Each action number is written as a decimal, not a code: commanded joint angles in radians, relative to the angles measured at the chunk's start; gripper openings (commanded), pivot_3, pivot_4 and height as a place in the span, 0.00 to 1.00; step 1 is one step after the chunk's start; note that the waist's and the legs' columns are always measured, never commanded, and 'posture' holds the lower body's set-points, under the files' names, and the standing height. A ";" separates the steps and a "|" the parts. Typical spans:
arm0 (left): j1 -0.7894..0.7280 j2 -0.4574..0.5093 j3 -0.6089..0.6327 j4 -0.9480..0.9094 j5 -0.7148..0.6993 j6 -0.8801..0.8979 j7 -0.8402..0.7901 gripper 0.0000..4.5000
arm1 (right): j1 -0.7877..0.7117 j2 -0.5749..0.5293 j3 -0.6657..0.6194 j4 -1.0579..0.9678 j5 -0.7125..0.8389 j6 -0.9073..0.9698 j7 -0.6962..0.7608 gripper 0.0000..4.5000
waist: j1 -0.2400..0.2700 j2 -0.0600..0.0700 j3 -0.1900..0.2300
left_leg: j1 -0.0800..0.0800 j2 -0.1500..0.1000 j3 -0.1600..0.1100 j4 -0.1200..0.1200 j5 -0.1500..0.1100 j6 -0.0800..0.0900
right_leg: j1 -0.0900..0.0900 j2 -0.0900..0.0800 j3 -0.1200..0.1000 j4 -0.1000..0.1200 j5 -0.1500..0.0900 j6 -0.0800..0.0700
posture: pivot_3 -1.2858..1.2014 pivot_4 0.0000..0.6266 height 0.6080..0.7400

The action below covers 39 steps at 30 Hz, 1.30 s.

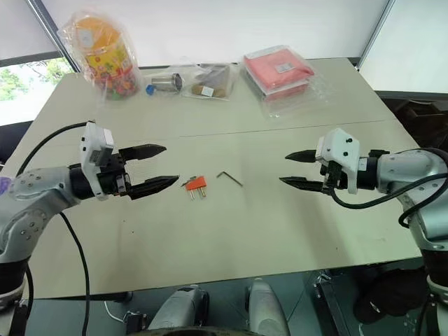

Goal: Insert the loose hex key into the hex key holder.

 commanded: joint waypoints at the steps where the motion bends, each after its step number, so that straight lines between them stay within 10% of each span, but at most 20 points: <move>1: 0.007 0.003 0.028 -0.019 -0.002 -0.010 -0.002 0.99 | -0.032 -0.002 -0.014 -0.043 0.022 0.014 -0.002 0.57 | 0.001 0.000 0.000 | 0.000 0.000 0.000 0.000 0.000 0.000 | 0.000 0.000 0.000 0.000 0.000 0.000 | 0.52 0.24 1.00; 29: 0.091 -0.018 0.008 -0.041 0.063 -0.021 0.068 0.99 | -0.098 0.064 0.073 -0.003 -0.060 -0.012 -0.041 0.57 | 0.002 0.000 0.000 | 0.000 0.000 0.000 0.000 0.000 0.000 | 0.000 -0.001 0.000 -0.001 0.000 0.000 | 0.52 0.24 1.00; 39: 0.222 -0.127 -0.027 0.057 0.285 -0.180 0.177 0.99 | -0.196 0.333 0.375 0.233 -0.415 -0.301 -0.201 0.57 | -0.001 0.001 0.000 | -0.001 0.000 0.001 0.000 0.001 -0.002 | -0.002 -0.001 0.000 0.000 0.000 0.000 | 0.52 0.24 1.00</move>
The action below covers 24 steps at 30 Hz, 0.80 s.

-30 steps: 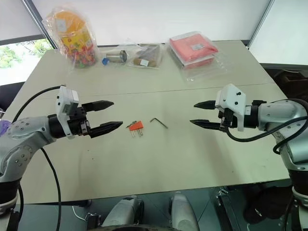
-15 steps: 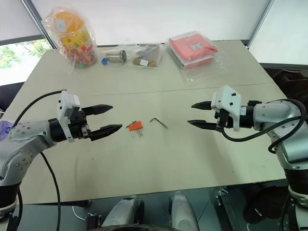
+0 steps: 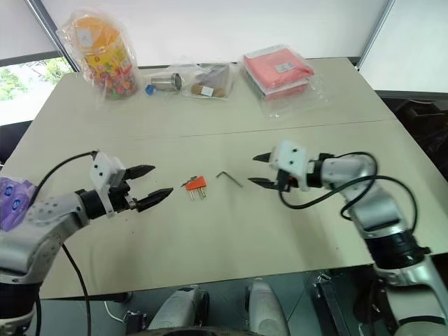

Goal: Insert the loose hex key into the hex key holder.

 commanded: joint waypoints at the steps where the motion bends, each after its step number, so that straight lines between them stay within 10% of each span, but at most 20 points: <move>1: 0.017 -0.021 0.015 -0.018 0.045 -0.052 0.033 0.99 | -0.067 0.082 0.074 0.090 -0.122 -0.119 -0.069 0.57 | 0.001 0.000 0.000 | 0.000 0.000 0.000 0.000 0.000 0.000 | 0.000 0.000 0.000 0.000 0.000 0.000 | 0.52 0.24 1.00; 24: 0.151 -0.050 0.081 -0.149 0.086 -0.044 0.130 0.99 | -0.233 0.334 0.227 0.476 -0.325 -0.427 -0.084 0.57 | -0.003 0.000 0.000 | 0.000 0.000 0.000 0.000 0.002 -0.004 | -0.001 0.001 -0.001 0.001 0.000 0.000 | 0.52 0.24 1.00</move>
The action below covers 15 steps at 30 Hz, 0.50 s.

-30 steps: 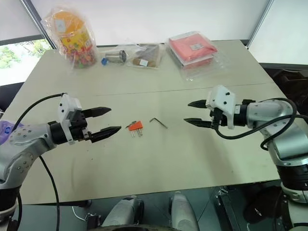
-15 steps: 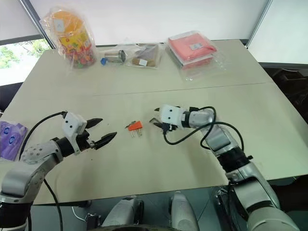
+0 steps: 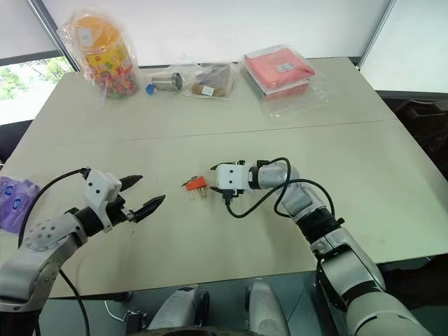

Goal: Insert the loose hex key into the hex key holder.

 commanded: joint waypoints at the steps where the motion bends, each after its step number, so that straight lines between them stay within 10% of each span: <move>1: 0.009 0.003 0.035 -0.037 0.006 -0.006 0.011 0.99 | -0.019 0.022 -0.009 -0.006 0.010 -0.010 0.009 0.57 | 0.000 0.000 0.000 | 0.000 0.000 0.000 0.000 0.000 0.000 | 0.000 0.000 0.000 0.000 0.000 0.000 | 0.52 0.24 1.00; 15: 0.036 0.004 0.070 -0.041 0.016 -0.018 0.023 0.99 | -0.034 0.065 0.008 0.064 -0.029 -0.063 0.016 0.57 | -0.002 0.000 0.000 | 0.000 0.000 0.000 0.000 0.000 0.000 | 0.000 0.000 0.000 0.000 0.000 0.000 | 0.52 0.24 1.00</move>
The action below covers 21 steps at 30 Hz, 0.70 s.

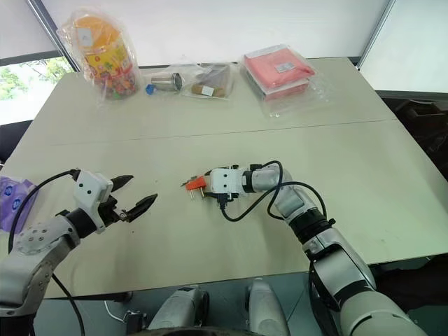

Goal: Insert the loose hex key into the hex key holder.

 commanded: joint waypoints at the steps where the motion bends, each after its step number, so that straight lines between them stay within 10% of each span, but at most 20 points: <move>1: 0.010 0.002 0.025 -0.041 0.012 -0.019 0.007 0.99 | -0.020 0.028 0.003 -0.002 0.003 -0.014 0.001 0.57 | 0.000 0.000 0.000 | 0.000 0.000 0.000 0.000 0.000 0.000 | 0.000 0.000 0.000 0.000 0.000 0.000 | 0.52 0.24 1.00; 21: 0.023 -0.039 -0.009 -0.053 0.053 -0.039 0.024 0.99 | -0.081 0.093 -0.011 0.206 0.017 0.109 0.038 0.57 | -0.001 0.001 -0.001 | 0.002 0.000 0.000 -0.001 -0.001 0.002 | 0.002 0.000 0.000 0.000 0.000 0.000 | 0.52 0.24 1.00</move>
